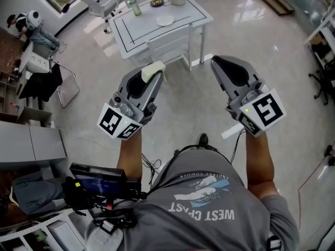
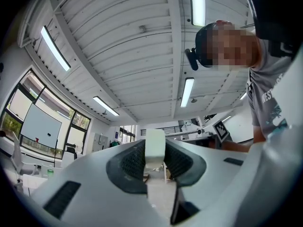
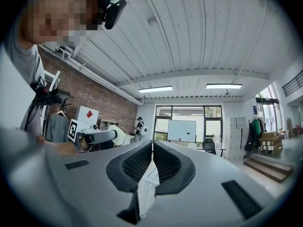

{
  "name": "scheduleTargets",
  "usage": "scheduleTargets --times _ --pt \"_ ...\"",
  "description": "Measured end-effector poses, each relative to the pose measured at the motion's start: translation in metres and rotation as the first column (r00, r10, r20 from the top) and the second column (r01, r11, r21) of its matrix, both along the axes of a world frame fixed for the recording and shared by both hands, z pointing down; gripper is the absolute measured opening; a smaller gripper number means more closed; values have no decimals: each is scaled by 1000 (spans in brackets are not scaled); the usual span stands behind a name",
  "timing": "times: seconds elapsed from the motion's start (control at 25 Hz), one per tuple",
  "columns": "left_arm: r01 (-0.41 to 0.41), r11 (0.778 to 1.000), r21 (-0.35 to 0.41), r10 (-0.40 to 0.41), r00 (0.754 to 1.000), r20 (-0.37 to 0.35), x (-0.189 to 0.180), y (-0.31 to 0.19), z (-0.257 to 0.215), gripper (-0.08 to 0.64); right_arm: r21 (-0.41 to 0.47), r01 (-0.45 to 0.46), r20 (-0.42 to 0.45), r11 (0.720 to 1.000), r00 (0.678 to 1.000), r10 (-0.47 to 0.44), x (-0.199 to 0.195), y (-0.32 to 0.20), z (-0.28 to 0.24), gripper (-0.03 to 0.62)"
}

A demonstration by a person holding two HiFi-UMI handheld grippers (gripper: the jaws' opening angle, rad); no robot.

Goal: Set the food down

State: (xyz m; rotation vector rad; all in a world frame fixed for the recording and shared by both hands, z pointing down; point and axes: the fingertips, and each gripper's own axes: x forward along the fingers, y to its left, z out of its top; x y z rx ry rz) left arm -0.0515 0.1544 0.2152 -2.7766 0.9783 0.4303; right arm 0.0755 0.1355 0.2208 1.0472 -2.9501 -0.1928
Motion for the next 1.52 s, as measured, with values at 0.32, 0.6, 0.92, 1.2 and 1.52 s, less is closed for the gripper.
scheduleTargets --times 0.32,0.6,0.92,1.2,1.52 --pt "65 998 14 -65 998 16 31 -31 -2 104 14 75 10 997 997 -75 24 -37 -4 9" --pt "86 996 7 -86 996 17 32 -57 -4 104 6 107 10 994 994 -107 23 -66 -7 9" --pt "79 997 -9 -79 997 6 -8 -100 4 104 -18 102 4 995 995 -102 -18 -106 5 8" --pt "38 999 -1 -38 999 11 -43 -131 0 103 -10 64 4 998 998 -63 -53 -135 3 9" --pt "-15 1000 15 15 1000 -3 -78 -152 4 104 13 10 -6 1000 1000 -10 -86 -148 2 9"
